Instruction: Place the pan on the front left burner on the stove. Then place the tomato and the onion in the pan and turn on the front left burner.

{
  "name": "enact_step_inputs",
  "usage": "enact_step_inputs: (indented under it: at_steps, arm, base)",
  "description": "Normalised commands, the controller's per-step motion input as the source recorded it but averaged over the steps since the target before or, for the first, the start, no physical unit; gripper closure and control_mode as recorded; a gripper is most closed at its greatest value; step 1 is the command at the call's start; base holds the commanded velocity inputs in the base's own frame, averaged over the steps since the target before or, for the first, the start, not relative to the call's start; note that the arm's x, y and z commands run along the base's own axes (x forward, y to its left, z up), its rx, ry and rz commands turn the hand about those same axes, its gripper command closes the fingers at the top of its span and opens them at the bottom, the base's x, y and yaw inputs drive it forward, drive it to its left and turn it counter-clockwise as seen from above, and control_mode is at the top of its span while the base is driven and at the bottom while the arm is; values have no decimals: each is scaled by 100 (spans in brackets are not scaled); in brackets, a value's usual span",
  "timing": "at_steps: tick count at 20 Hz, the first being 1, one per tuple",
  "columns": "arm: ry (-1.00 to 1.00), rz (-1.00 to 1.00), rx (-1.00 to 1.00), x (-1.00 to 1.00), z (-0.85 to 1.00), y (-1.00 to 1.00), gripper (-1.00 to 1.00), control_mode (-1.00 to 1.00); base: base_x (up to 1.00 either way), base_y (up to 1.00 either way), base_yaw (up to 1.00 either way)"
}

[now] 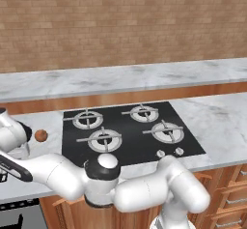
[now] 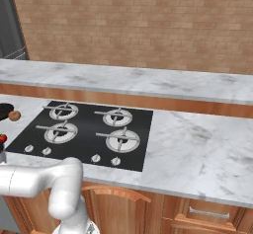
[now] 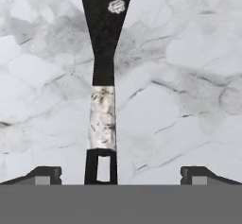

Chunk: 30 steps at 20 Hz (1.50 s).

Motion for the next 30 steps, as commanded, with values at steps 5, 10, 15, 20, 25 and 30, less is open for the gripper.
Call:
enact_step_inputs:
  at_steps: [5,10,15,20,25,30]
  arm:
    - [3,0,0,22,-21,27,-100,-100]
    - [3,0,0,17,-23,27,-100,-100]
    - [2,0,0,13,-25,25,-100,-100]
    - [1,0,-1,6,-25,26,-100,-100]
    - [0,0,-11,0,-20,20,100,-100]
    - [0,-1,-14,-1,-10,4,100,-100]
  base:
    - [0,0,0]
    - [0,0,0]
    - [0,0,0]
    - [0,0,0]
    - [0,0,0]
    - [0,0,0]
